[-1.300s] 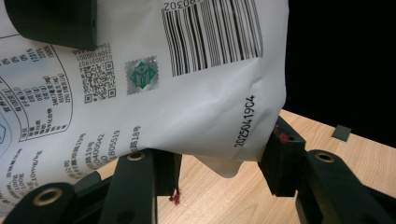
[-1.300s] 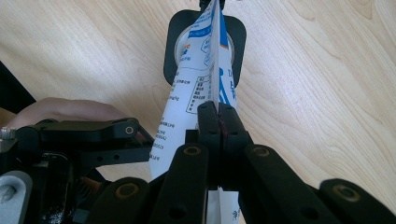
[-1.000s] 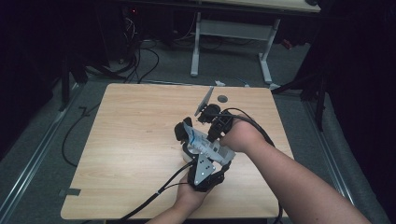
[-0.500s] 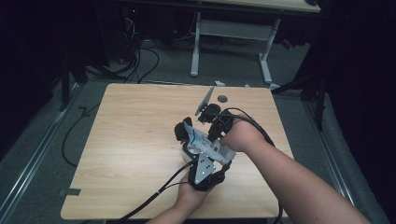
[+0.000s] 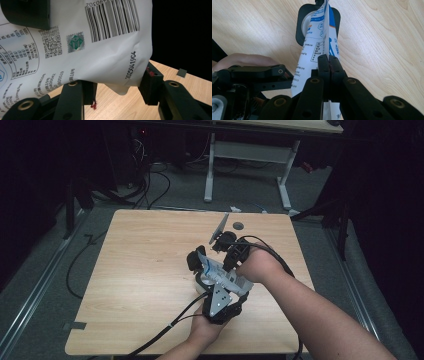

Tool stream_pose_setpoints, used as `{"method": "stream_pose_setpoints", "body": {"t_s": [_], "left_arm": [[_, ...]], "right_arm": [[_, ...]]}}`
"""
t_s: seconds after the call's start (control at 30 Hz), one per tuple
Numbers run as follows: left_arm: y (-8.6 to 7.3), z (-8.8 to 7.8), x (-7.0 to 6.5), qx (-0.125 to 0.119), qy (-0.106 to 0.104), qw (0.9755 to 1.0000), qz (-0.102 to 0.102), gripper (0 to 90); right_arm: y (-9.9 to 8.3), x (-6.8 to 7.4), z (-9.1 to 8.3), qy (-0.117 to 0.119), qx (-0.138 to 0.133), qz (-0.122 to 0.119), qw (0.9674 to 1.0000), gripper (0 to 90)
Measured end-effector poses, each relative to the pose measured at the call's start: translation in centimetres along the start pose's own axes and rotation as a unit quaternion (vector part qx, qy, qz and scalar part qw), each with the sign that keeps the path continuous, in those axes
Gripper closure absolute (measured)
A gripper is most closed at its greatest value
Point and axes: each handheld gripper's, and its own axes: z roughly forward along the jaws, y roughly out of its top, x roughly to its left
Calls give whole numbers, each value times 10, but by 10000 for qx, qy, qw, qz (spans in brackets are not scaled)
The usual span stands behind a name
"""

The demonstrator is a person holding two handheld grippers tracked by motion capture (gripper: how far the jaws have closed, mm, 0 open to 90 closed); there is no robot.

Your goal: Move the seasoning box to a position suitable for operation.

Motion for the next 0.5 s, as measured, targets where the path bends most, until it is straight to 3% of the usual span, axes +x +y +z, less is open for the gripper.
{"method": "stream_pose_setpoints", "body": {"t_s": [0.5], "left_arm": [[0,-1,1,18,18,10000,26,551]], "right_arm": [[2,1,1,3,-7,-29,10000,899]]}}
